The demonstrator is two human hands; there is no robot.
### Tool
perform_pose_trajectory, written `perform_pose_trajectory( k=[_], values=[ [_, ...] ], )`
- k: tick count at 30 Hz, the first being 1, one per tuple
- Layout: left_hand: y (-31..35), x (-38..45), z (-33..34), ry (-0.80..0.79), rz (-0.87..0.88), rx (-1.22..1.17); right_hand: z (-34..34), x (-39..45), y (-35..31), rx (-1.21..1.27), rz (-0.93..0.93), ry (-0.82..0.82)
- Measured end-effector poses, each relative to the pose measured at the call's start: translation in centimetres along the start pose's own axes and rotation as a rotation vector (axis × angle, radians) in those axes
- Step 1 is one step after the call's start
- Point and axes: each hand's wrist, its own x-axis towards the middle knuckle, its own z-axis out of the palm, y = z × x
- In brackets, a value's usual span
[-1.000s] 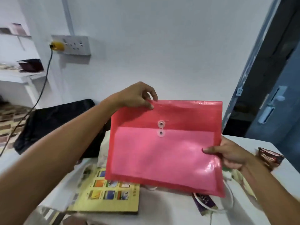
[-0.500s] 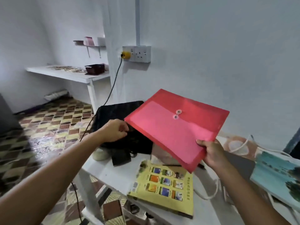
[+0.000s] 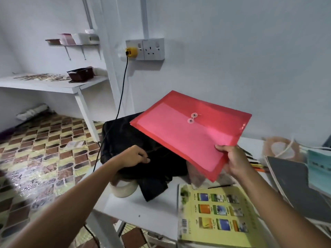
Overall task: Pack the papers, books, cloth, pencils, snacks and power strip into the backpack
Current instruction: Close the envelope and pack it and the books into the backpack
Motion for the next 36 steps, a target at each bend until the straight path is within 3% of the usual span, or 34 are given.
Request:
perform_pose_trajectory(
  k=[3,9,14,17,21,29,36],
  values=[
    [-0.3,0.7,-0.9,0.059,-0.008,-0.182,-1.0,-0.7,-1.7,-0.033,0.049,-0.047],
    [0.0,2.0,-5.4,0.194,-0.046,-0.548,-3.2,-2.1,-4.4,-0.404,0.178,-0.12],
    [0.9,3.9,-9.2,0.38,-0.006,-0.577,-3.8,-2.6,-4.9,-0.463,0.321,-0.244],
    [1.9,4.7,-10.9,0.489,0.081,-0.542,-3.9,-2.0,-4.8,-0.447,0.358,-0.171],
    [3.1,5.2,-10.9,0.621,0.19,-0.294,-3.9,-1.6,-4.8,-0.441,0.329,-0.082],
    [4.0,4.8,-10.1,0.707,0.267,-0.251,-2.6,-0.9,-7.3,-0.683,0.228,0.047],
    [3.8,4.4,-10.2,0.712,0.289,-0.238,-0.8,-0.7,-6.2,-0.574,0.2,0.061]
  ],
)
